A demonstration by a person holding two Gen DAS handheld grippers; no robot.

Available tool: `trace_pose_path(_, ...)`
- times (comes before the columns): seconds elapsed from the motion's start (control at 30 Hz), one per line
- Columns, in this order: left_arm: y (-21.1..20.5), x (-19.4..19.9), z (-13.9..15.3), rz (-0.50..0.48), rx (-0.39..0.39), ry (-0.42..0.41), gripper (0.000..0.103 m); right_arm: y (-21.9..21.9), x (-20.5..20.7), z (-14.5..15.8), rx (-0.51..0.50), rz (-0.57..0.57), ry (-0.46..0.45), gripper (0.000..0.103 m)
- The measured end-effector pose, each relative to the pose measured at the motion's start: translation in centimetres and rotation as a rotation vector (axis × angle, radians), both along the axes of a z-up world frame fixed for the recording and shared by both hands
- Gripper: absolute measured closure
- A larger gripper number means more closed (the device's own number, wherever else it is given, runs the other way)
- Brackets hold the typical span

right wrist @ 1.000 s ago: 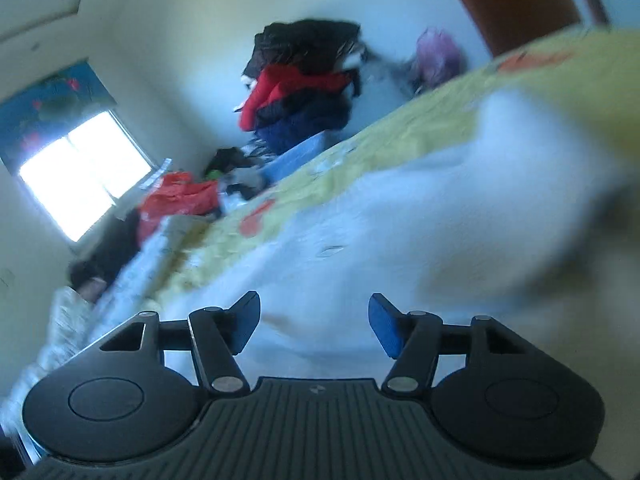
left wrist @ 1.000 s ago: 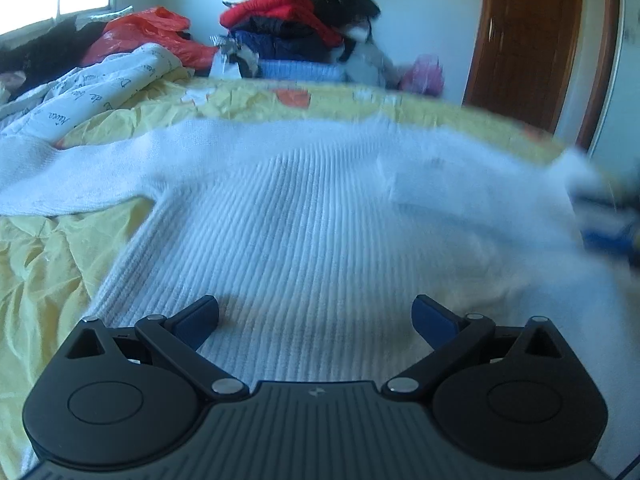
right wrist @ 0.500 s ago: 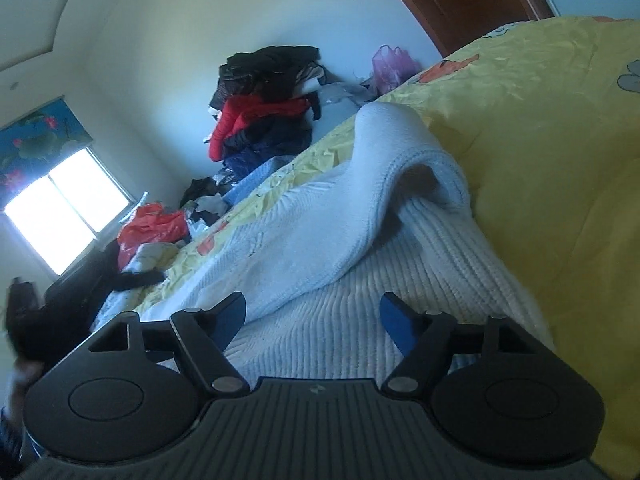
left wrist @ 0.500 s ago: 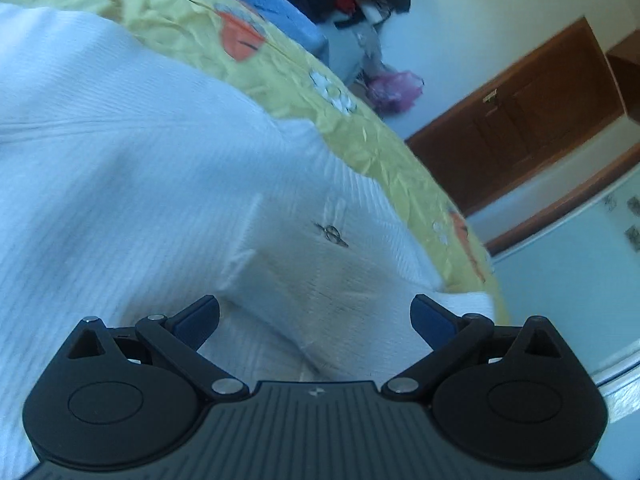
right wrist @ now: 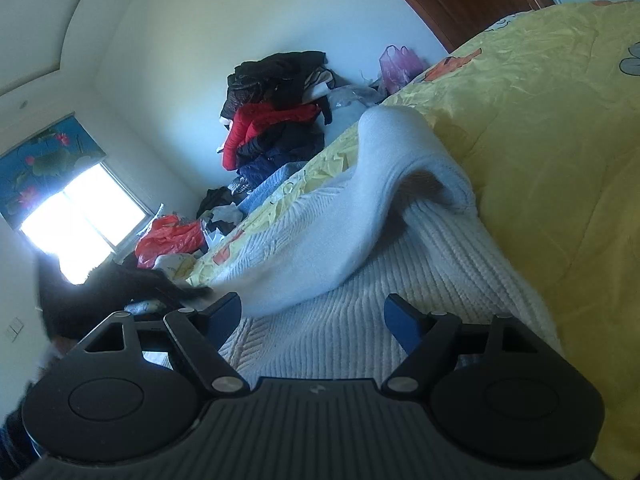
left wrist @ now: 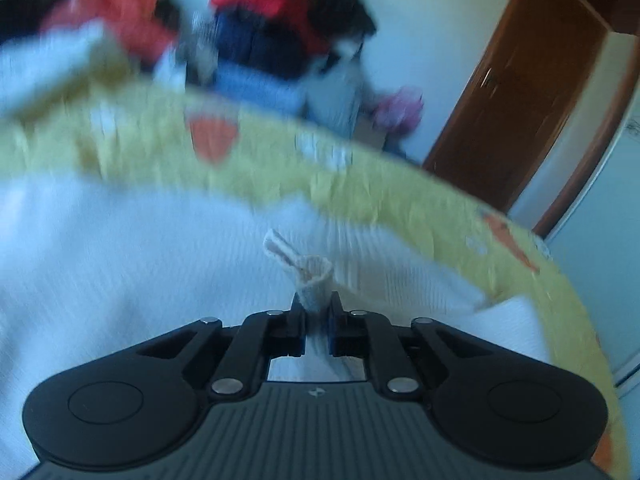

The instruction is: Fold small clothes

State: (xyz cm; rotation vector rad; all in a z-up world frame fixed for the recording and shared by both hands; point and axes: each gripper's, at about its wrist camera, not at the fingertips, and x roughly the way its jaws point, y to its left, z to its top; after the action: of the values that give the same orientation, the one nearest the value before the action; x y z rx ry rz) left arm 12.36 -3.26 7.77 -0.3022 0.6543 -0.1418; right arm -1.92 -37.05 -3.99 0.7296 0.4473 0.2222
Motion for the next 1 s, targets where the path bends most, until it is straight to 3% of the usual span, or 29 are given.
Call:
trace_pose_path(0.07, 2.0, -0.5, 1.2, 0.018, 0.009, -0.029, 0.094, 0.1, 0.0, 0.0, -0.002, -0.001, 0.000, 0.020)
trace_pose_path(0.17, 4.6, -0.5, 0.8, 0.039, 0.013, 0.003, 0.094, 0.2, 0.0, 0.0, -0.005, -0.001, 0.001, 0.020)
trace_pose_path(0.27, 5.5, 0.4, -2.0, 0.030, 0.058, 0.098, 0.094, 0.3, 0.1, 0.0, -0.010, 0.000, 0.003, 0.020)
trace_pose_path(0.37, 5.1, 0.4, -5.0, 0.032, 0.129, 0.140, 0.094, 0.4, 0.2, 0.0, -0.022, -0.001, 0.008, 0.020)
trace_pose_path(0.47, 4.6, -0.3, -5.8, 0.025, 0.171, 0.098, 0.092, 0.6, 0.3, 0.1, -0.035, 0.000, 0.015, 0.020)
trace_pose_path(0.57, 4.8, -1.3, -4.4, 0.015, 0.208, 0.070, 0.087, 1.0, 0.3, 0.7, -0.087, 0.000, 0.047, 0.023)
trace_pose_path(0.63, 5.0, -3.2, -2.7, 0.021, 0.208, -0.013, 0.079, 1.6, -0.3, 2.6, -0.151, 0.017, 0.041, 0.021)
trace_pose_path(0.67, 5.0, -4.3, -2.0, 0.034, 0.222, -0.075, 0.067, 1.6, -0.7, 3.7, -0.155, 0.024, -0.007, 0.021)
trace_pose_path(0.7, 4.6, -5.3, -1.4, 0.054, 0.250, -0.141, 0.049, 1.7, -0.9, 5.0, -0.166, 0.028, -0.058, 0.021)
trace_pose_path(0.77, 3.3, -5.9, -1.1, 0.042, 0.291, -0.219, 0.018, 2.0, 0.6, 7.3, -0.233, 0.015, -0.120, 0.011)
trace_pose_path(0.87, 1.0, -4.6, -2.2, -0.028, 0.297, -0.197, 0.018, 3.4, 6.2, 8.6, -0.404, 0.029, -0.088, 0.011)
trace_pose_path(1.0, -0.9, -1.7, -5.3, -0.127, 0.255, -0.054, 0.019, 5.0, 14.0, 6.4, -0.558, 0.086, 0.051, 0.016)
